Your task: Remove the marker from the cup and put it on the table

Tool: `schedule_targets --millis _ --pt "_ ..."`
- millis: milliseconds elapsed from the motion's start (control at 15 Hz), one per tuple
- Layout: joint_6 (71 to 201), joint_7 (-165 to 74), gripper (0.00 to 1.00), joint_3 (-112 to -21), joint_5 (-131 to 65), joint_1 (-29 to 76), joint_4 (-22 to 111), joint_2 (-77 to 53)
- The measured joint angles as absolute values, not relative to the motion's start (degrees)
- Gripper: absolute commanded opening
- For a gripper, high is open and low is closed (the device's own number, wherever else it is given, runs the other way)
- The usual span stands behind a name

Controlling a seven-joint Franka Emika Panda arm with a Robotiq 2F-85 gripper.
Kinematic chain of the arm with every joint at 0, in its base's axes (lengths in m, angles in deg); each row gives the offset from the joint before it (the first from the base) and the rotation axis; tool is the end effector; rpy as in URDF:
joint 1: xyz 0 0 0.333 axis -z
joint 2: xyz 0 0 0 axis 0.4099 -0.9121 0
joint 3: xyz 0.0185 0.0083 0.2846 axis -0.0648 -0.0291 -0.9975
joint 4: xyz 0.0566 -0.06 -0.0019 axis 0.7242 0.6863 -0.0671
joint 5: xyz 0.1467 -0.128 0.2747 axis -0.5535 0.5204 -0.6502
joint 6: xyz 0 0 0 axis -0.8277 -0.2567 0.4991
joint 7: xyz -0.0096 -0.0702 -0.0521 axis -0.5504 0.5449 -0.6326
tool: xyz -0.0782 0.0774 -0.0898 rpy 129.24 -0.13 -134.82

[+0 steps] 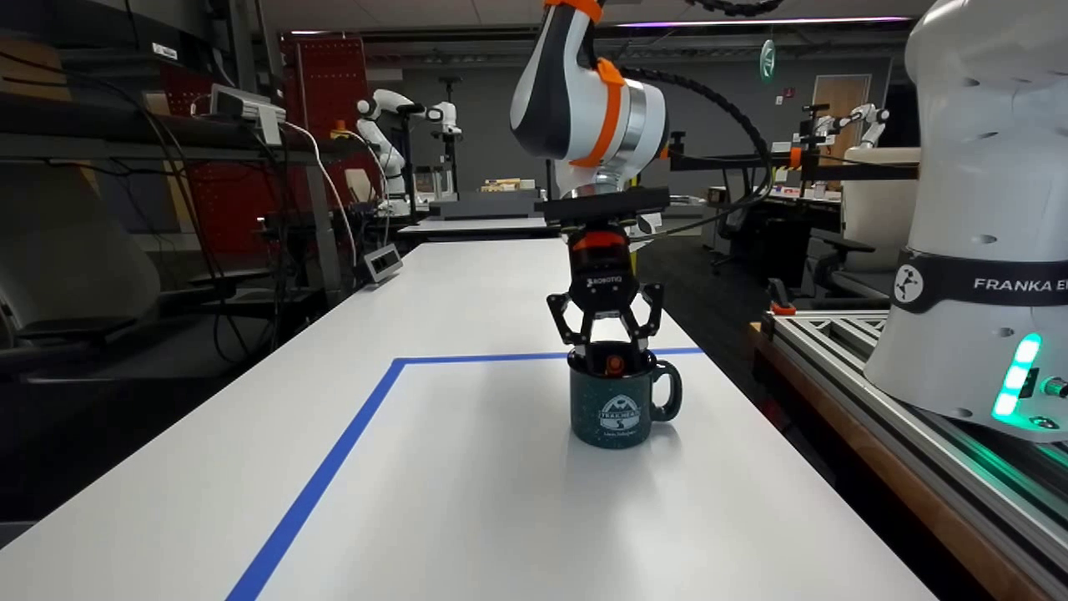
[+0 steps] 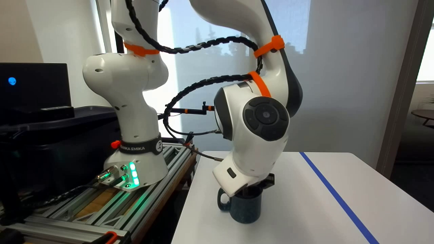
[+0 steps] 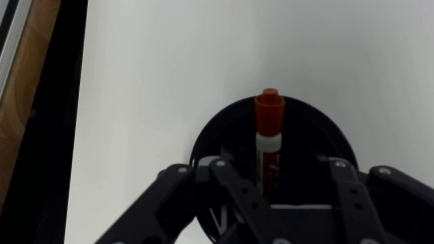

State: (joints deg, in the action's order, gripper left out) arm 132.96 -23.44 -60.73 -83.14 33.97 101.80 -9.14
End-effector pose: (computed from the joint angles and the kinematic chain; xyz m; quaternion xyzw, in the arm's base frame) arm 0.3255 -0.0859 0.1413 -0.6817 0.6606 0.2545 0.1848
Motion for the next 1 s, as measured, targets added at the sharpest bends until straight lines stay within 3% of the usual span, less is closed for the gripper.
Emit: schedule_targets --millis 133,267,333,467,1000 --pt "132.96 -24.37 0.46 -61.01 -84.18 33.91 101.71 -9.52" --pt "132.96 -24.95 0.33 -61.36 -84.94 33.89 101.61 -9.72" --pt "132.97 -25.29 0.18 -61.53 -85.27 33.87 101.56 -9.78" --pt "132.97 -25.86 0.01 -61.88 -85.96 33.79 101.47 -9.90" --pt "131.65 -27.14 0.05 -61.87 -86.11 33.61 101.83 -7.27"
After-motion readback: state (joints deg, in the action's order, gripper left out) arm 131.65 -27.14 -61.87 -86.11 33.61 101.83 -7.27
